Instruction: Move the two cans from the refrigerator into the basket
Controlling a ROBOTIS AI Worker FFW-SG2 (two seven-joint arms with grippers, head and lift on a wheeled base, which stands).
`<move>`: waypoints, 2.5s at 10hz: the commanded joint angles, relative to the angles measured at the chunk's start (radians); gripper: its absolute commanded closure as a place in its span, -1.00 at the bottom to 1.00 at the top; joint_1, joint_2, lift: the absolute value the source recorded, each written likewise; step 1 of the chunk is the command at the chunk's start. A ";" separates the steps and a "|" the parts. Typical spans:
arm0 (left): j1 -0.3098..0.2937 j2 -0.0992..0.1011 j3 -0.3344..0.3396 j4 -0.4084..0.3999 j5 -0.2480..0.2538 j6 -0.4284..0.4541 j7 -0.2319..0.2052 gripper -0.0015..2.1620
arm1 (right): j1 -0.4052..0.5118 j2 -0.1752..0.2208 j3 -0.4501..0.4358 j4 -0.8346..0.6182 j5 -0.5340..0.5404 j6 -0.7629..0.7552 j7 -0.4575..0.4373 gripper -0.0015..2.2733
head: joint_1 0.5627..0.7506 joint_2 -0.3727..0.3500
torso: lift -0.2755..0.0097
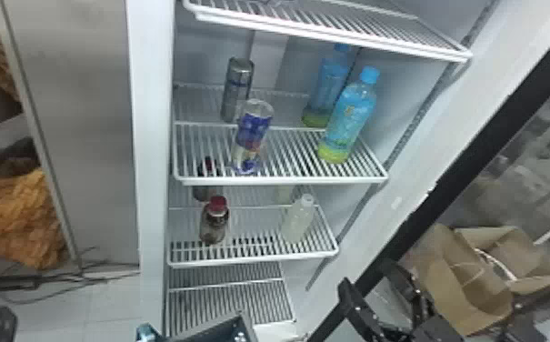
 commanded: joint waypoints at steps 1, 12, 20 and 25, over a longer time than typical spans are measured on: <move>0.002 -0.001 0.002 -0.001 0.000 0.005 0.000 0.11 | -0.003 0.000 0.000 0.001 0.000 0.000 0.000 -0.84 | 0.41 -0.94 | 0.69; 0.005 -0.005 0.008 -0.001 0.002 0.005 0.000 0.11 | -0.074 -0.009 0.040 0.016 0.010 0.002 0.000 -0.84 | 0.41 -0.94 | 0.69; 0.005 -0.008 0.012 -0.001 0.002 0.005 0.000 0.11 | -0.224 -0.012 0.108 0.038 0.054 0.039 -0.008 -0.84 | 0.41 -0.94 | 0.69; 0.005 -0.008 0.012 0.002 0.002 0.005 0.000 0.11 | -0.307 -0.012 0.153 0.038 0.094 0.106 -0.032 -0.84 | 0.41 -0.94 | 0.69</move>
